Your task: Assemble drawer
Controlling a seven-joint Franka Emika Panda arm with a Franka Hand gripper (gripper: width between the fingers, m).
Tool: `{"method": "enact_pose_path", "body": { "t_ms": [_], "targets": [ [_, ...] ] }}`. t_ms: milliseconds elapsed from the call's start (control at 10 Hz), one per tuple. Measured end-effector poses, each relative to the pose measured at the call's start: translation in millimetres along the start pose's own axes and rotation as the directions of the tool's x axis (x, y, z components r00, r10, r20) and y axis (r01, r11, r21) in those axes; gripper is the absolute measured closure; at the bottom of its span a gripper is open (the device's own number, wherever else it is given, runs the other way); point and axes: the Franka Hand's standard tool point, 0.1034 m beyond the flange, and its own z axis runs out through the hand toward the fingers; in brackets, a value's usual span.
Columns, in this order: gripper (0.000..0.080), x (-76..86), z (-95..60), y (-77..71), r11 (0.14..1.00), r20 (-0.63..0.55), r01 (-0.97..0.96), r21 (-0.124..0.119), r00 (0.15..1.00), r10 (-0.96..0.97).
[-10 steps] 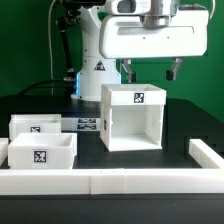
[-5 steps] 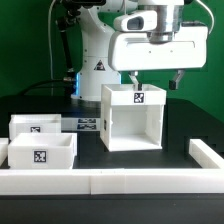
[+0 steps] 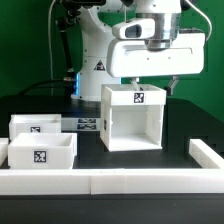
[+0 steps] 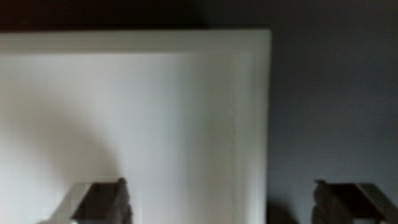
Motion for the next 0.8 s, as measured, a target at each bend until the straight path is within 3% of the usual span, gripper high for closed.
{"method": "enact_pose_path", "body": {
  "t_ms": [100,300,400,500,800],
  "targets": [
    [0.0374,0.9,-0.2,0.2,1.0,-0.001,0.001,0.0,1.0,-0.001],
    [0.0693,0.4,0.4,0.0,1.0,0.001,0.002,0.0,1.0,-0.002],
    [0.0693,0.3,0.6,0.0,1.0,0.001,0.002,0.0,1.0,-0.002],
    [0.0763,0.4,0.6,0.0,1.0,0.001,0.002,0.0,1.0,-0.002],
    [0.0763,0.4,0.6,0.0,1.0,0.001,0.002,0.0,1.0,-0.002]
  ]
}}
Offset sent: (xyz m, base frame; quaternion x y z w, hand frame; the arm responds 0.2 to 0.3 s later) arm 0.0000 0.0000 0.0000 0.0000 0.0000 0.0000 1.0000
